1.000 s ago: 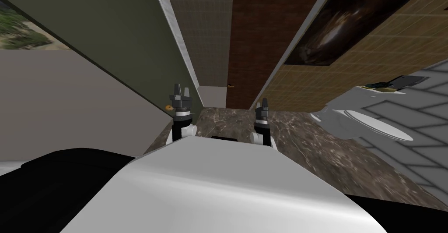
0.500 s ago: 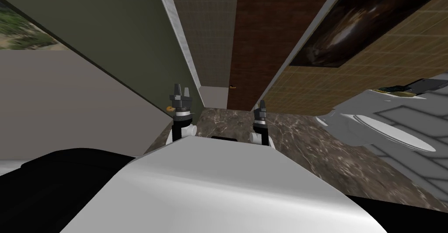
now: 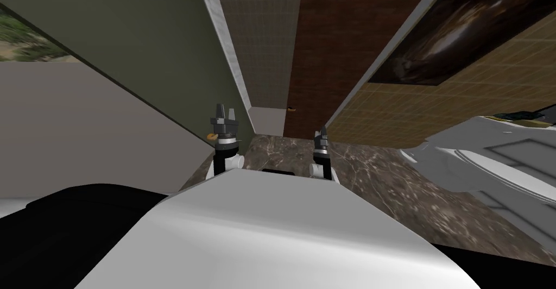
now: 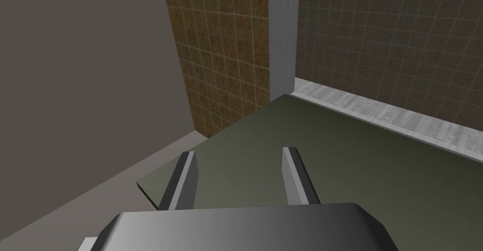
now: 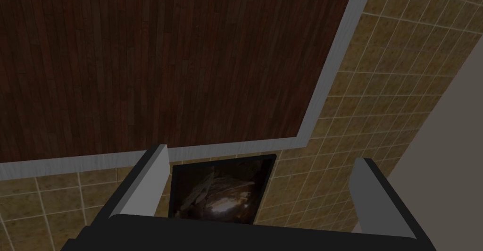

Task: Pull the door open

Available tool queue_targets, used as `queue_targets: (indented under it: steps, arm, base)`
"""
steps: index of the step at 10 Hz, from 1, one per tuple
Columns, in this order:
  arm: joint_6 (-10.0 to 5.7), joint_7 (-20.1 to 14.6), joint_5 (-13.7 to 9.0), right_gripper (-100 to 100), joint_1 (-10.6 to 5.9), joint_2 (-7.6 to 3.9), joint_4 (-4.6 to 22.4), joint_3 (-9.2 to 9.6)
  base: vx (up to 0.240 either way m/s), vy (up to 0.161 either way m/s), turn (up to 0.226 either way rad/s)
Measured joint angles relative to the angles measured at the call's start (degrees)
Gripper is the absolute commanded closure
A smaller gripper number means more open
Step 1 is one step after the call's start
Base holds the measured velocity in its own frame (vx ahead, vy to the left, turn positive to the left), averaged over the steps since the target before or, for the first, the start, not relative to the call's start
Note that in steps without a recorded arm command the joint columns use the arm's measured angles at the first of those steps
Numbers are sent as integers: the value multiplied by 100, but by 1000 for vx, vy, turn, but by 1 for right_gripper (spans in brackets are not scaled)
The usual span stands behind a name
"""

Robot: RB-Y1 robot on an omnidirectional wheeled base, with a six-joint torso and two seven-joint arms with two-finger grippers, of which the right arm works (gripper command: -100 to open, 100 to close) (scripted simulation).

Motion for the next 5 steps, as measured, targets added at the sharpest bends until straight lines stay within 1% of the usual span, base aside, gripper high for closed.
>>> queue_targets:
  steps: [2, 3, 4, 5]
  arm:
    - [-78, 1, -90, -100, -64, -34, 249, -11]
    - [-99, 9, -132, -100, -118, -42, 379, -17]
    - [-164, 10, -181, -100, -181, -64, 570, -31]
    - [-200, 1, -235, -100, -234, -98, 706, -53]
  base:
    - [102, 14, 77]
    - [103, 27, 73]
    - [100, 21, 73]
    - [99, 16, 75]
